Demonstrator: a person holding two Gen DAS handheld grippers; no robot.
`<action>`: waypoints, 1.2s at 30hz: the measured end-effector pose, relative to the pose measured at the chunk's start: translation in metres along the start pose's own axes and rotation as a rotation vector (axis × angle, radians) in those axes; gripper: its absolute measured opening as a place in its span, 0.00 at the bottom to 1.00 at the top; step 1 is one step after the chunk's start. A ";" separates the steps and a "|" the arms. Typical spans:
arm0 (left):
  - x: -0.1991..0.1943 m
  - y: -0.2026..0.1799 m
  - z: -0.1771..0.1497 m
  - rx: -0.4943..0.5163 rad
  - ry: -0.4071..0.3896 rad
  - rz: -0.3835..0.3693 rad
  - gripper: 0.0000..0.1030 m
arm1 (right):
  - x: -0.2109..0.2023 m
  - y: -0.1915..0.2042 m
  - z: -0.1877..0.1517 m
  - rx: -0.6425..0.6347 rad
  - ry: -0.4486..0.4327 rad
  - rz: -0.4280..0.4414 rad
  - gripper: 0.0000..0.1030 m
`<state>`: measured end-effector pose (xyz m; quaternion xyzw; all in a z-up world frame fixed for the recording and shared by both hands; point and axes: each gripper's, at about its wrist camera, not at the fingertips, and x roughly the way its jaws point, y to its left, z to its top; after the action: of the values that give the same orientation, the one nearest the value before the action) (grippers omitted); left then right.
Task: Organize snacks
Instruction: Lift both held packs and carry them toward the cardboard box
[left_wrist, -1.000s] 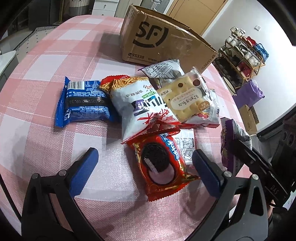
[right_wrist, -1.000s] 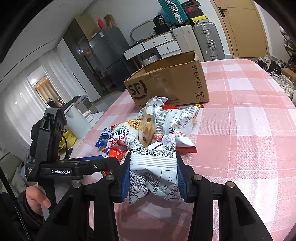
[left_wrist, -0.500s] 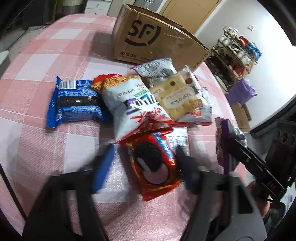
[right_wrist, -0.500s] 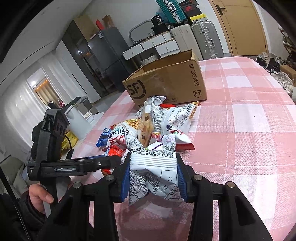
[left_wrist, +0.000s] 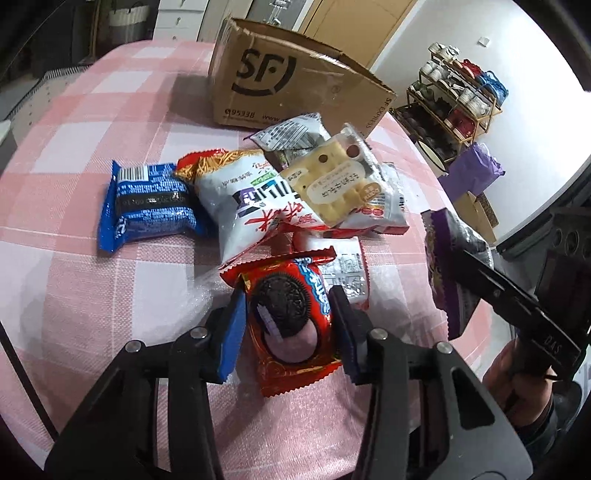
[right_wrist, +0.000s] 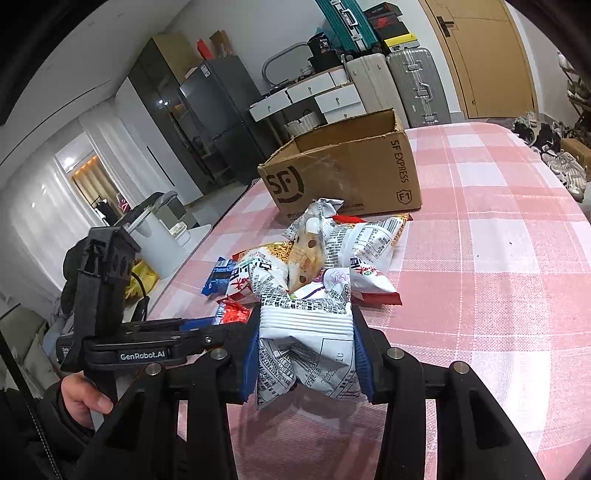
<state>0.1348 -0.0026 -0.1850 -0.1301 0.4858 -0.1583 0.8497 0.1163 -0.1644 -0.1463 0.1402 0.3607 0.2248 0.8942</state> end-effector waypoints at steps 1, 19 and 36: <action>-0.002 -0.002 0.001 0.004 -0.008 0.001 0.39 | -0.001 0.002 0.001 -0.003 -0.002 0.000 0.42; -0.082 -0.018 -0.011 0.099 -0.107 0.017 0.40 | -0.018 0.025 0.013 -0.058 -0.043 0.026 0.42; -0.109 -0.027 0.068 0.141 -0.208 0.056 0.40 | -0.034 0.041 0.084 -0.157 -0.140 0.010 0.42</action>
<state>0.1377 0.0204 -0.0560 -0.0721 0.3861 -0.1537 0.9067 0.1418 -0.1534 -0.0512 0.0868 0.2777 0.2466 0.9244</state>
